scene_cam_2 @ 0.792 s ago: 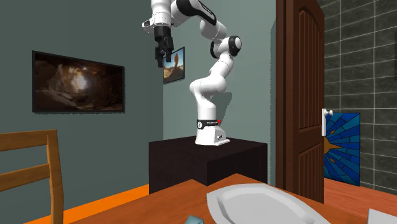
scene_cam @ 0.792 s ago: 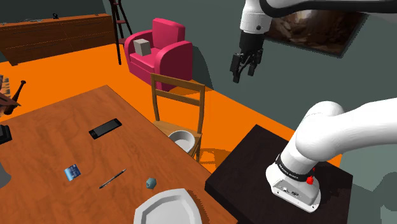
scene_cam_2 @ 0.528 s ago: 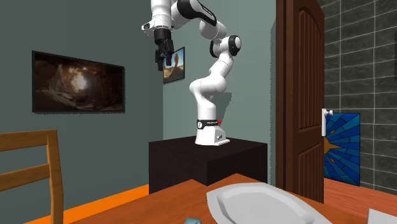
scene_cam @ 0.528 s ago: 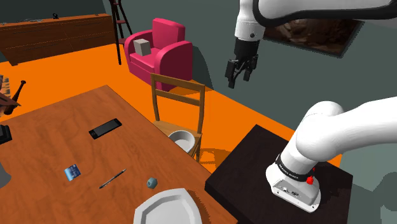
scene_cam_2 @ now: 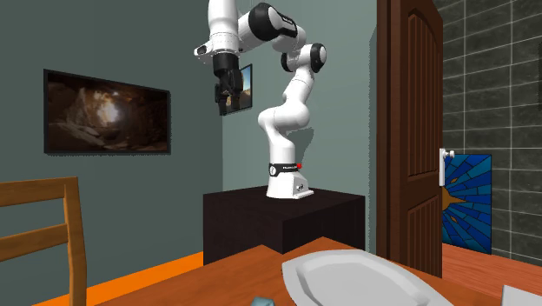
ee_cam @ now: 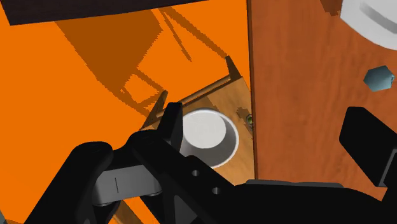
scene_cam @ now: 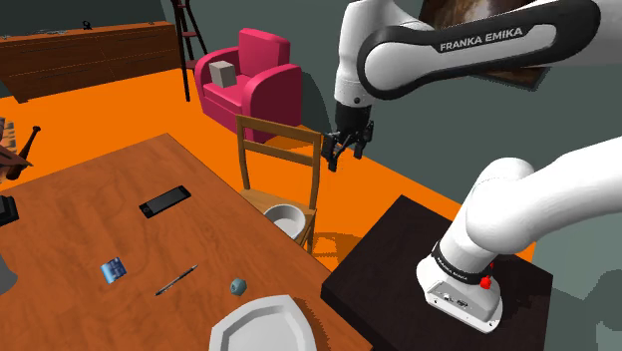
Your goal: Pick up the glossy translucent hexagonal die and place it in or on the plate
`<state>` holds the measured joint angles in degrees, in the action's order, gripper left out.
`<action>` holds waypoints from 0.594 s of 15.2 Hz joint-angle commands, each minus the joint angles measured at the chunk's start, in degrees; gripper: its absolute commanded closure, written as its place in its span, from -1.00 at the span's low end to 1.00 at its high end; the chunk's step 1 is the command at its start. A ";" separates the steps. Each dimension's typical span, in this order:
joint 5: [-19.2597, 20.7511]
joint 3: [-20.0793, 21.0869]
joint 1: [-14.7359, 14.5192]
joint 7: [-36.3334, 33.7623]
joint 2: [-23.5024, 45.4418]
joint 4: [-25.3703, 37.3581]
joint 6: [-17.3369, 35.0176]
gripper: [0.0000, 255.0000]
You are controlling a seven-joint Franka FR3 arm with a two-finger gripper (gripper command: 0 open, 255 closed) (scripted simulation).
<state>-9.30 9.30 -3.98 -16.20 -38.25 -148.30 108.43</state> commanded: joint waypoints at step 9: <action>-4.29 9.06 -2.58 -8.91 17.39 -0.98 19.81 -1.00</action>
<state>-13.44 17.55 -6.49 -24.30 -23.07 -149.33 125.89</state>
